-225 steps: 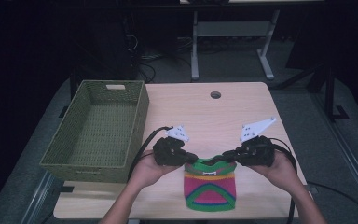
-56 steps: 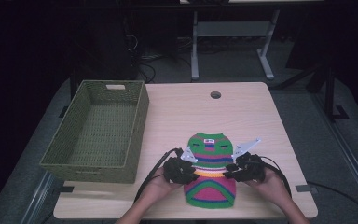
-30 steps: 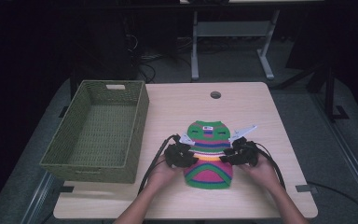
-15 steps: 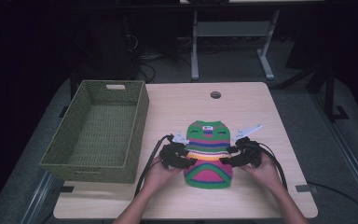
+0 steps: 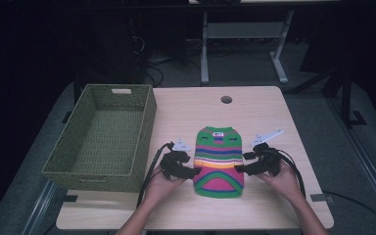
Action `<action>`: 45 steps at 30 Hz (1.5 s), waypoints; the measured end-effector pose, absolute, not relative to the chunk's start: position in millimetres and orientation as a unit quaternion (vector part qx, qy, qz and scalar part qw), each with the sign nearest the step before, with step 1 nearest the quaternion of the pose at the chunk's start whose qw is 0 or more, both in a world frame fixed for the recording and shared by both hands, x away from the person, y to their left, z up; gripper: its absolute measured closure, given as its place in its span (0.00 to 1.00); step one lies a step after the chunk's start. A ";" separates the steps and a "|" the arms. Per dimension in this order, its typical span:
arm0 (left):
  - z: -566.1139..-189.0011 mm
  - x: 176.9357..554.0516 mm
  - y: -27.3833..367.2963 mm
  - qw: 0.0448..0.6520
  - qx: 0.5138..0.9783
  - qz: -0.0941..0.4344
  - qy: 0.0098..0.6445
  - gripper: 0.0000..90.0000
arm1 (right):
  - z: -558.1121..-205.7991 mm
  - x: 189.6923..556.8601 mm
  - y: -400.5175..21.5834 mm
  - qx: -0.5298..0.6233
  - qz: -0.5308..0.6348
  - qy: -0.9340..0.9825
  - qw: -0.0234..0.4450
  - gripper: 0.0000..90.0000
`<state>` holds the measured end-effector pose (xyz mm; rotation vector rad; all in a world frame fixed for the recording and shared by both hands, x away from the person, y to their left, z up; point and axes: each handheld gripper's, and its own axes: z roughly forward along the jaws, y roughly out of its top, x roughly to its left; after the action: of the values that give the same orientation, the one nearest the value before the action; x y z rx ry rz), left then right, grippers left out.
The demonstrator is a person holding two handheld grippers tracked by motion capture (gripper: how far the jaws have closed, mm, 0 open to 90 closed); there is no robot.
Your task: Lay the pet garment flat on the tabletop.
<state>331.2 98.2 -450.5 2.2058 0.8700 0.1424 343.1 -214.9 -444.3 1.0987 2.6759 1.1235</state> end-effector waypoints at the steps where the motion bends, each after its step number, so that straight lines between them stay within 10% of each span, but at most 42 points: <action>1: -450.4 330.9 98.8 0.374 0.862 0.056 0.339 0.37 | -444.1 342.9 -216.1 0.352 0.365 0.861 0.019 0.34; 45: -453.8 301.5 114.6 0.370 0.860 0.058 0.346 0.26 | -441.9 316.1 -263.1 0.373 0.377 0.847 0.024 0.30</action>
<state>301.5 114.6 -453.8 2.2075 0.8878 0.1476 316.1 -263.1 -441.9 1.1555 2.6227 1.1669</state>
